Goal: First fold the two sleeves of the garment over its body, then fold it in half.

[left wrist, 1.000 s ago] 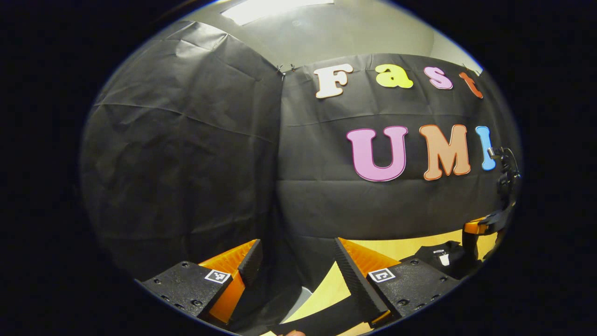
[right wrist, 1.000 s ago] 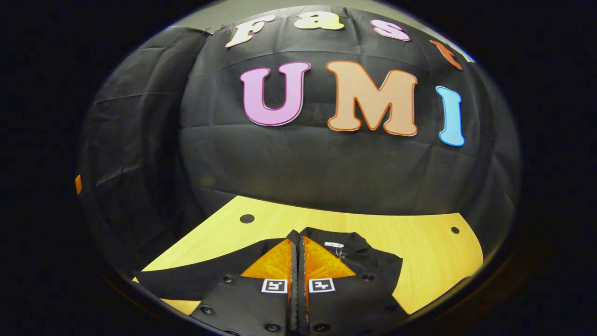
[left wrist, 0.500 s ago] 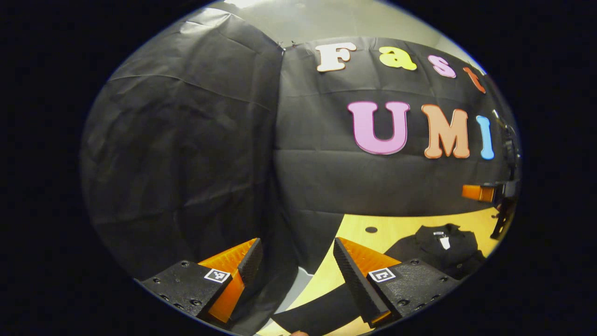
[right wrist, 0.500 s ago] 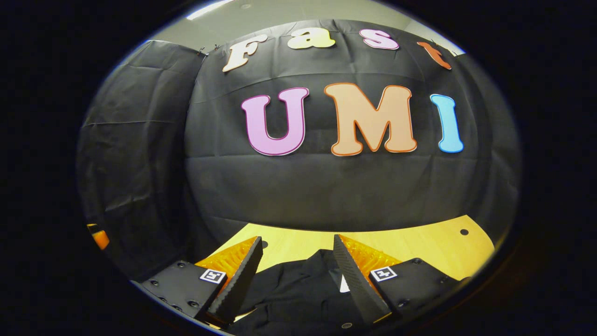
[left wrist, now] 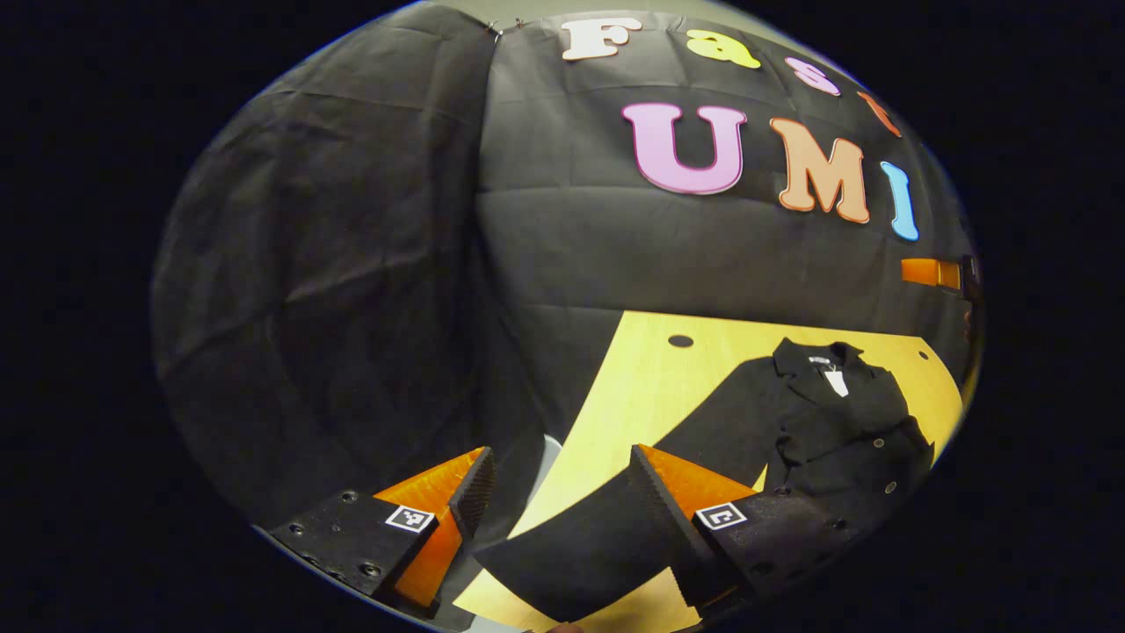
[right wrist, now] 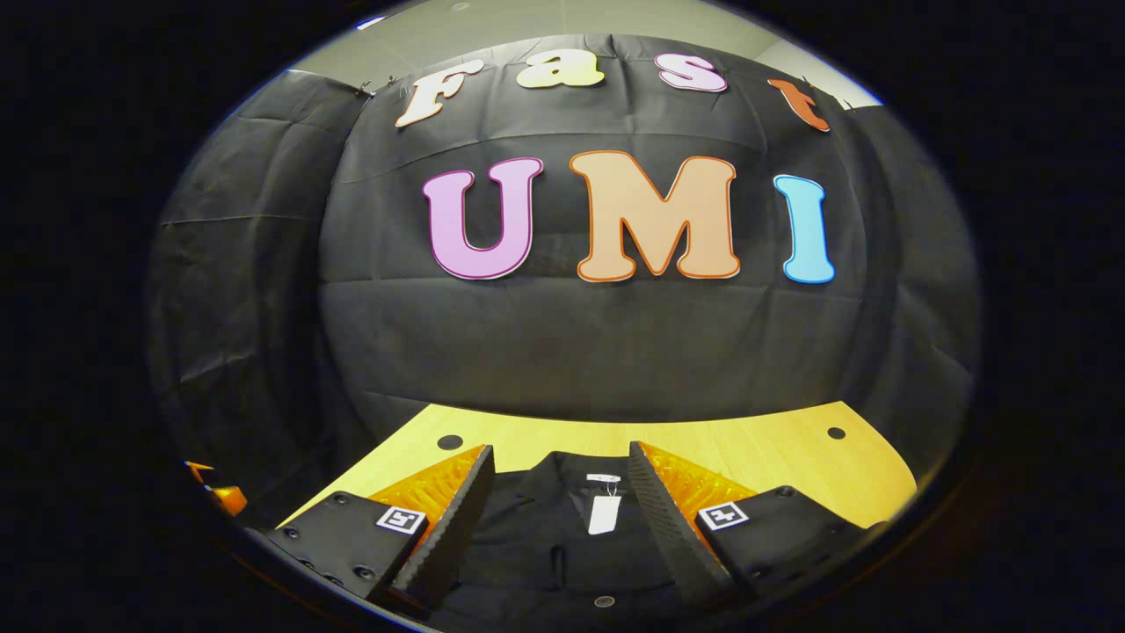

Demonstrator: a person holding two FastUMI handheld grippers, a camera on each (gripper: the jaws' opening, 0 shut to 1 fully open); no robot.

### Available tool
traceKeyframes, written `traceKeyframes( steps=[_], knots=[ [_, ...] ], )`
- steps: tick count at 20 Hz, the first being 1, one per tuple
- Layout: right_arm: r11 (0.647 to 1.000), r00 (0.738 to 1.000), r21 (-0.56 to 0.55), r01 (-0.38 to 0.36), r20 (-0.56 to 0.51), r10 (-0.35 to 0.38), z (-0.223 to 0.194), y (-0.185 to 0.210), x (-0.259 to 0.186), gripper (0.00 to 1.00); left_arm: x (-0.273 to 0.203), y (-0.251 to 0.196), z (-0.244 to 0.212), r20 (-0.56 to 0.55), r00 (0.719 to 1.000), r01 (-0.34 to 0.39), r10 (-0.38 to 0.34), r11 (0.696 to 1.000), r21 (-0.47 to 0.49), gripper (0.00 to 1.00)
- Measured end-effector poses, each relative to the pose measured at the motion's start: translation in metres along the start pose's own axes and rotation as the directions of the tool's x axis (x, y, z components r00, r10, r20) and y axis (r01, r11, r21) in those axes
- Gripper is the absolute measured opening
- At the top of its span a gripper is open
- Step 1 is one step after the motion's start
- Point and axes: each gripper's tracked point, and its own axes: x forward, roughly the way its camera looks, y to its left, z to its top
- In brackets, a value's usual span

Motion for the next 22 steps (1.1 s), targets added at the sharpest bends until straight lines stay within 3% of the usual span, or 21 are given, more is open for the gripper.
traceKeyframes(
  steps=[6, 15, 18, 22],
  knots=[
    [0.999, 0.999, -0.003, 0.04, -0.019, -0.04, -0.007, -0.017, -0.006, 0.97, 0.011, -0.004, -0.068, -0.215, 0.976, 0.028, -0.034, 0.999, -0.03, 0.94],
    [0.998, 0.997, -0.019, 0.057, -0.048, -0.058, -0.017, -0.025, -0.01, 0.96, 0.019, -0.009, -0.121, -0.344, 0.939, 0.01, -0.022, 0.999, -0.036, 0.94],
    [0.998, 0.997, -0.016, 0.057, -0.049, -0.058, -0.018, -0.028, -0.011, 0.96, 0.017, -0.007, -0.142, -0.405, 0.914, -0.013, -0.004, 0.999, -0.04, 0.94],
    [0.997, 0.996, -0.028, 0.065, -0.057, -0.067, -0.022, -0.039, -0.015, 0.96, 0.019, -0.007, -0.141, -0.364, 0.931, -0.023, -0.001, 0.998, -0.062, 0.95]
  ],
)
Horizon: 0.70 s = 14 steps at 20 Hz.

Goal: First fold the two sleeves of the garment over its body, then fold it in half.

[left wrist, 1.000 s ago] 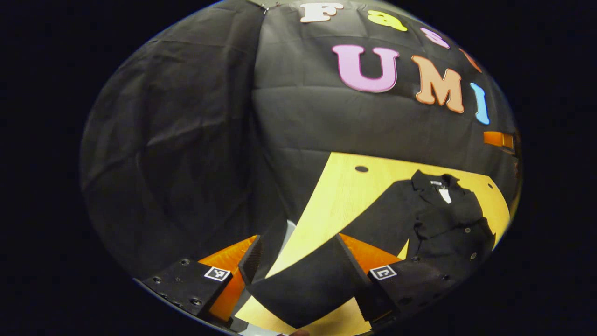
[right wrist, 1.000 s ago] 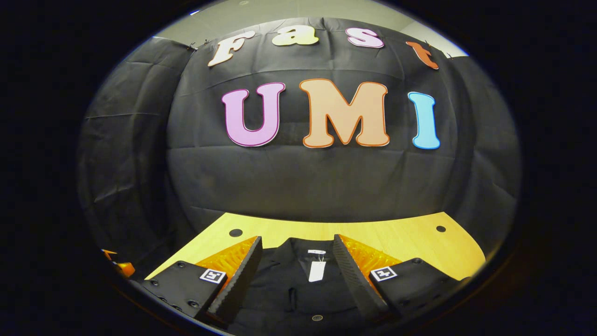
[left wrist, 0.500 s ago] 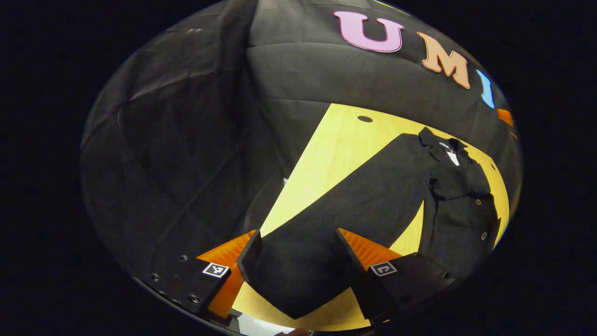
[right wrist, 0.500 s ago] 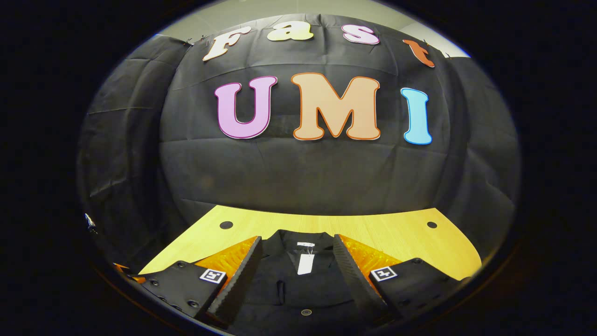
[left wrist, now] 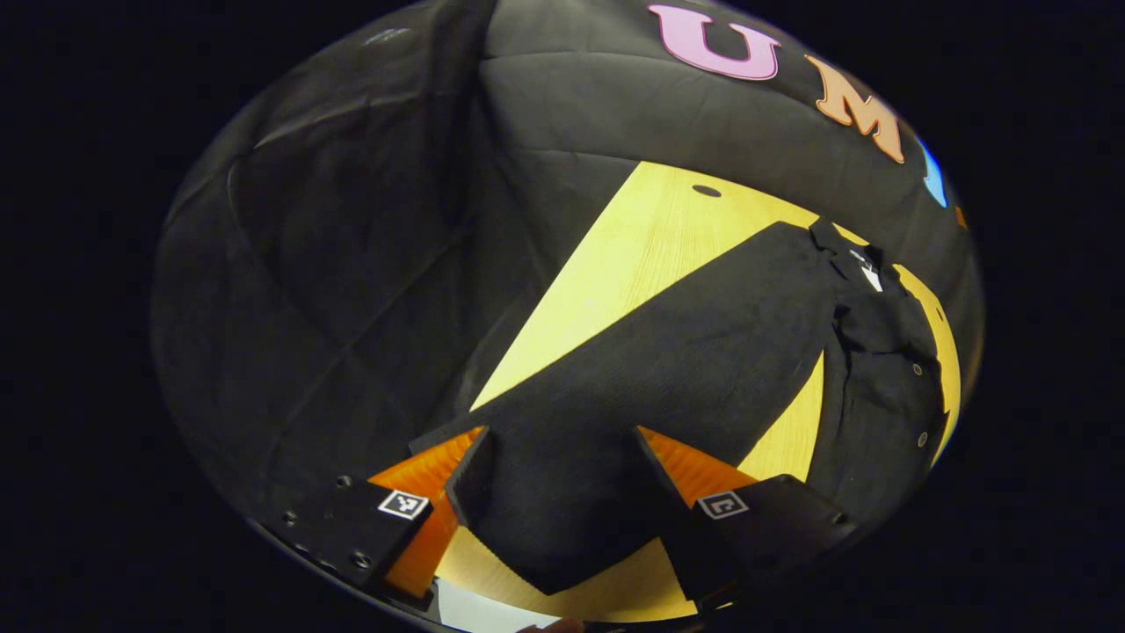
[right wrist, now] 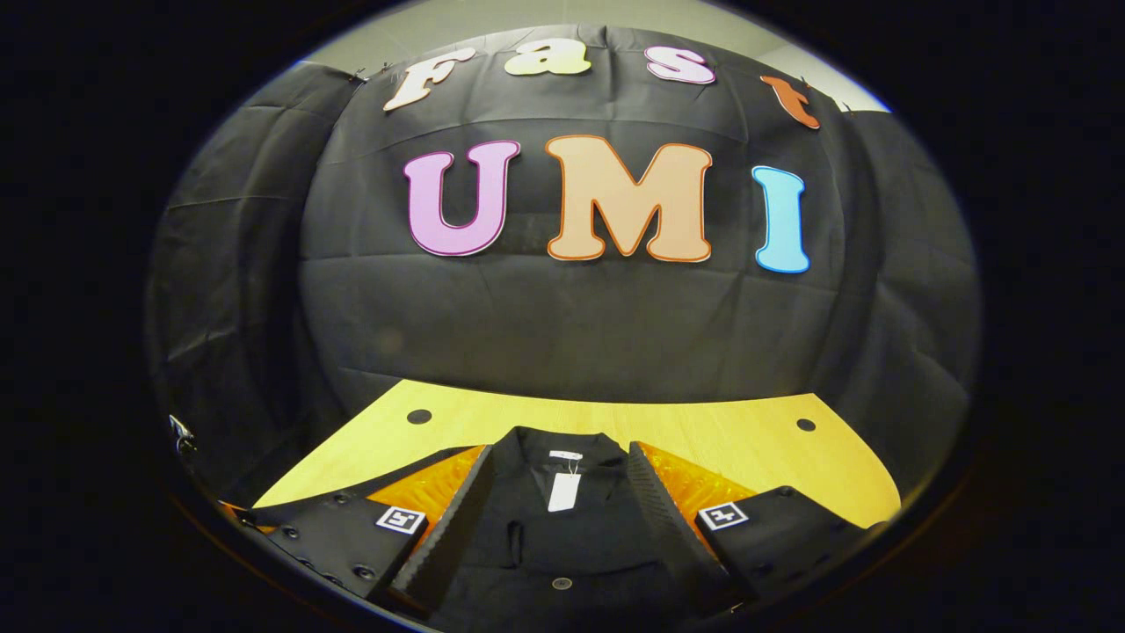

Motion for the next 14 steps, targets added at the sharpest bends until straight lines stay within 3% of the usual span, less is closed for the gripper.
traceKeyframes(
  steps=[2, 4, 9, 11, 14],
  knots=[
    [1.0, 1.0, 0.006, 0.003, -0.007, -0.003, -0.003, -0.005, -0.001, 0.96, -0.002, -0.002, -0.001, 0.01, 1.0, 0.009, -0.009, 1.0, 0.005, 0.93],
    [1.0, 1.0, -0.001, 0.004, -0.013, -0.004, -0.006, -0.011, -0.004, 0.97, -0.004, -0.008, -0.003, 0.006, 1.0, 0.024, -0.024, 1.0, 0.019, 0.78],
    [1.0, 1.0, 0.0, 0.021, -0.008, -0.021, -0.006, -0.034, -0.012, 0.96, -0.011, -0.023, -0.004, 0.004, 1.0, 0.027, -0.027, 0.999, 0.028, 0.09],
    [1.0, 1.0, 0.01, 0.028, -0.002, -0.028, -0.004, -0.043, -0.016, 0.96, -0.014, -0.026, -0.002, -0.003, 1.0, 0.024, -0.024, 1.0, 0.002, 0.02],
    [0.999, 0.999, 0.017, 0.044, 0.005, -0.044, -0.003, -0.059, -0.022, 0.96, -0.019, -0.027, 0.006, -0.014, 0.999, 0.034, -0.035, 0.996, -0.081, 0.0]
  ],
)
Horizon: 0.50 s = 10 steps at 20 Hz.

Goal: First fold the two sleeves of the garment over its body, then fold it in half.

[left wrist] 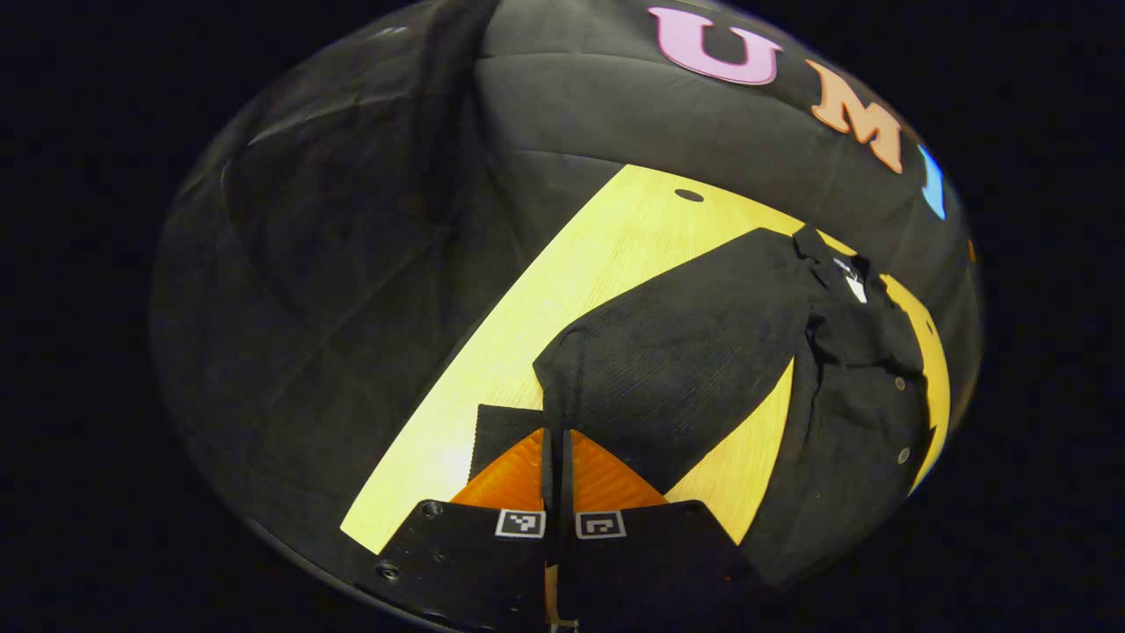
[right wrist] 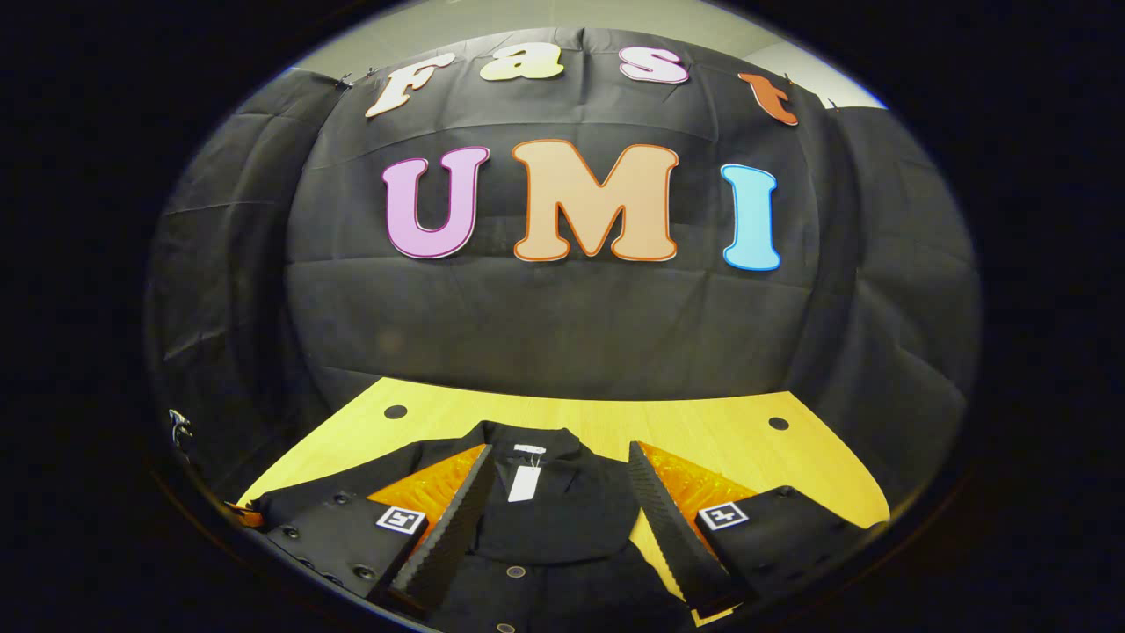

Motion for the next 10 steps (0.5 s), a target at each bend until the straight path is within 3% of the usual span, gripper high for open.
traceKeyframes(
  steps=[5, 10],
  knots=[
    [1.0, 1.0, 0.012, 0.018, -0.004, -0.018, -0.004, -0.025, -0.008, 0.97, -0.018, -0.008, 0.039, 0.087, 0.996, -0.002, 0.002, 1.0, 0.003, 0.0],
    [1.0, 1.0, 0.022, 0.022, -0.003, -0.022, -0.01, -0.047, -0.018, 0.97, -0.047, -0.053, 0.108, 0.223, 0.972, 0.065, -0.074, 0.997, 0.047, 0.0]
  ],
)
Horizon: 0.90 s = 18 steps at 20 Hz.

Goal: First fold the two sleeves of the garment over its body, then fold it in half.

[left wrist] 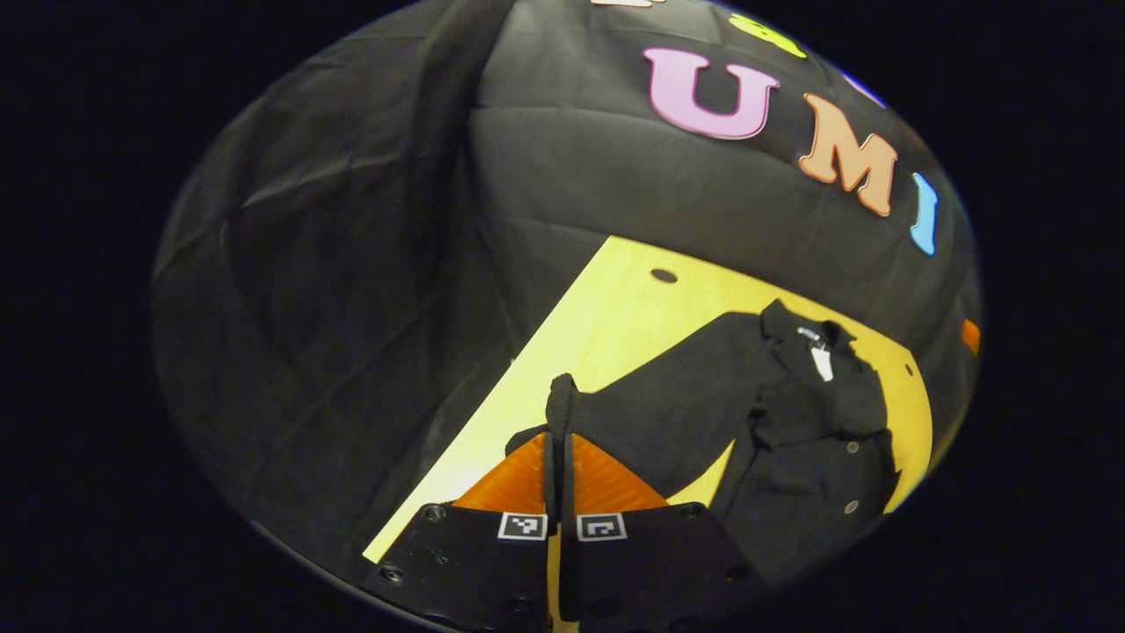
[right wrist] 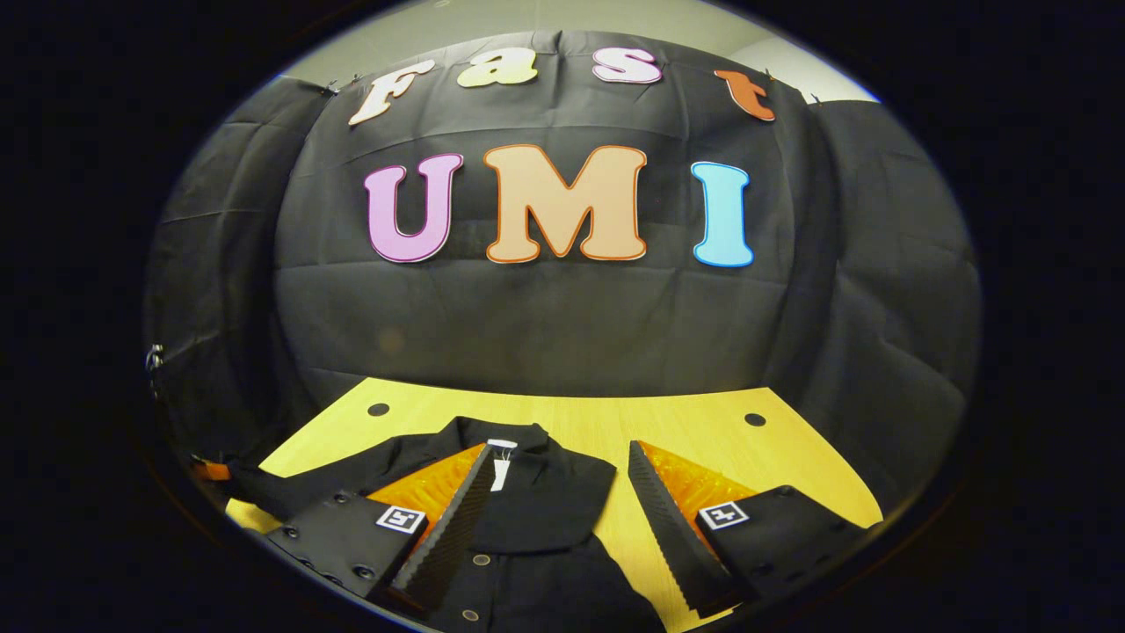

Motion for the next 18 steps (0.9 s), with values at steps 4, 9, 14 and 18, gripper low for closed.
traceKeyframes(
  steps=[4, 9, 14, 18],
  knots=[
    [1.0, 1.0, 0.024, 0.014, -0.002, -0.014, -0.006, -0.025, -0.008, 0.97, -0.003, -0.041, 0.042, 0.094, 0.993, 0.069, -0.072, 0.997, 0.042, 0.0],
    [0.997, 0.999, 0.067, 0.042, 0.01, -0.043, -0.009, -0.058, -0.02, 0.97, -0.014, -0.087, 0.078, 0.173, 0.975, 0.121, -0.142, 0.984, 0.128, 0.0],
    [0.993, 0.997, 0.096, 0.074, 0.012, -0.076, -0.015, -0.092, -0.033, 0.97, -0.024, -0.133, 0.101, 0.213, 0.955, 0.169, -0.208, 0.968, 0.184, 0.0],
    [0.986, 0.994, 0.129, 0.106, 0.015, -0.109, -0.02, -0.122, -0.044, 0.97, -0.024, -0.178, 0.108, 0.221, 0.937, 0.211, -0.269, 0.944, 0.252, 0.0]
  ],
)
